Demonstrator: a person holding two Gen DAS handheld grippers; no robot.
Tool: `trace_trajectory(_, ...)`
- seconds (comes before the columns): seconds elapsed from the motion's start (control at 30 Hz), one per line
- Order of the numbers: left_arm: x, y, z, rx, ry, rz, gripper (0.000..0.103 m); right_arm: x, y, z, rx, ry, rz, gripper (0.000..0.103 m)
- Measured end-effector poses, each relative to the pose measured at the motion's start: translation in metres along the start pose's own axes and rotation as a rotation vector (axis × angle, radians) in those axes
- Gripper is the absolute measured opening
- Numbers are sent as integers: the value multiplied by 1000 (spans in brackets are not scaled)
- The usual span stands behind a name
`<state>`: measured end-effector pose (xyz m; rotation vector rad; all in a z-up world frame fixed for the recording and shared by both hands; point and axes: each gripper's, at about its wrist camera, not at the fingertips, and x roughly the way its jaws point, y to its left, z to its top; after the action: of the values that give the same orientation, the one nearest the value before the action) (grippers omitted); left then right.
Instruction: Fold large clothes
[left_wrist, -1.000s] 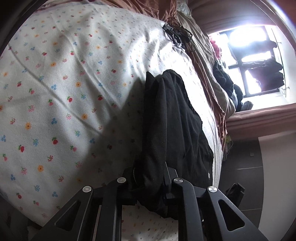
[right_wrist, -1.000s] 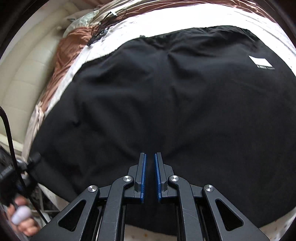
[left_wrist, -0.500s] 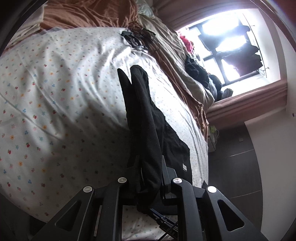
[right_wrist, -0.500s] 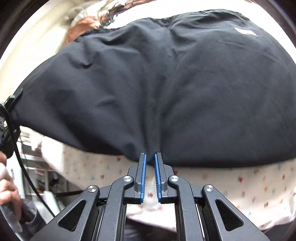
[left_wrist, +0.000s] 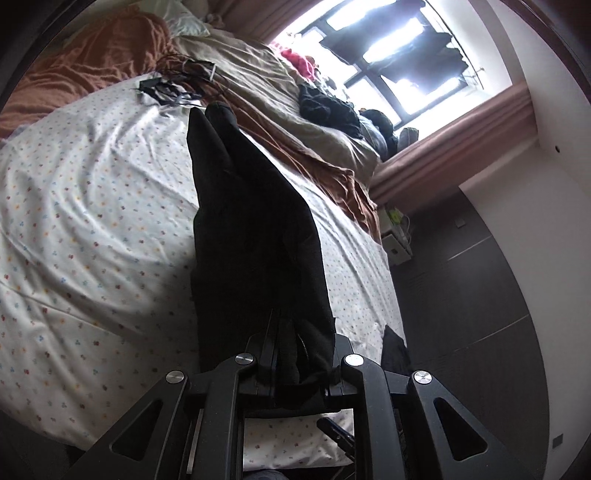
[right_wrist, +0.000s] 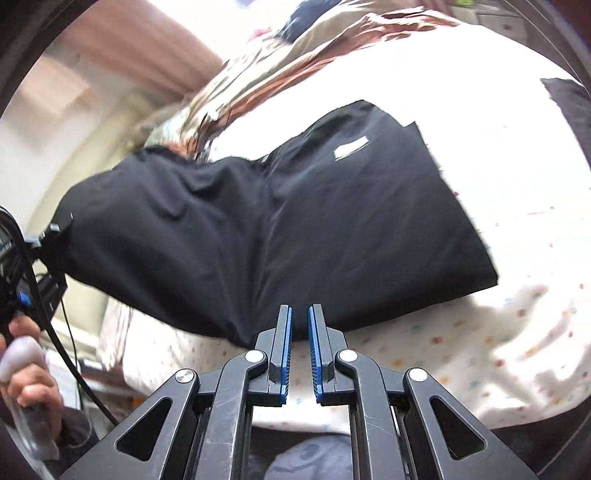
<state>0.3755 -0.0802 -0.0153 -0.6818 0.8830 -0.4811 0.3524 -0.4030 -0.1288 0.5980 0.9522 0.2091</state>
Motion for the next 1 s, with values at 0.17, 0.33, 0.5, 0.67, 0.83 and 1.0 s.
trace_trajectory(0.17, 27, -36, -7, 66, 40, 6, 16, -18, -27, 9, 66, -62, 20, 10)
trace_trajectory(0.33, 61, -67, -20, 127, 97, 12, 16, -33, -57, 10, 128, -102, 30, 10)
trace_trajectory(0.5, 104, -92, -38, 177, 175, 16, 16, -49, -85, 4, 181, -127, 19, 10)
trace_trajectory(0.67, 148, -110, -66, 230, 320, -7, 45, -55, -111, 4, 221, -132, 0, 30)
trace_trajectory(0.83, 149, -95, -70, 220, 339, -58, 60, -64, -115, 11, 229, -165, 13, 53)
trace_trajectory(1.0, 128, -53, -56, 173, 292, 18, 62, -51, -100, 27, 188, -131, 45, 55)
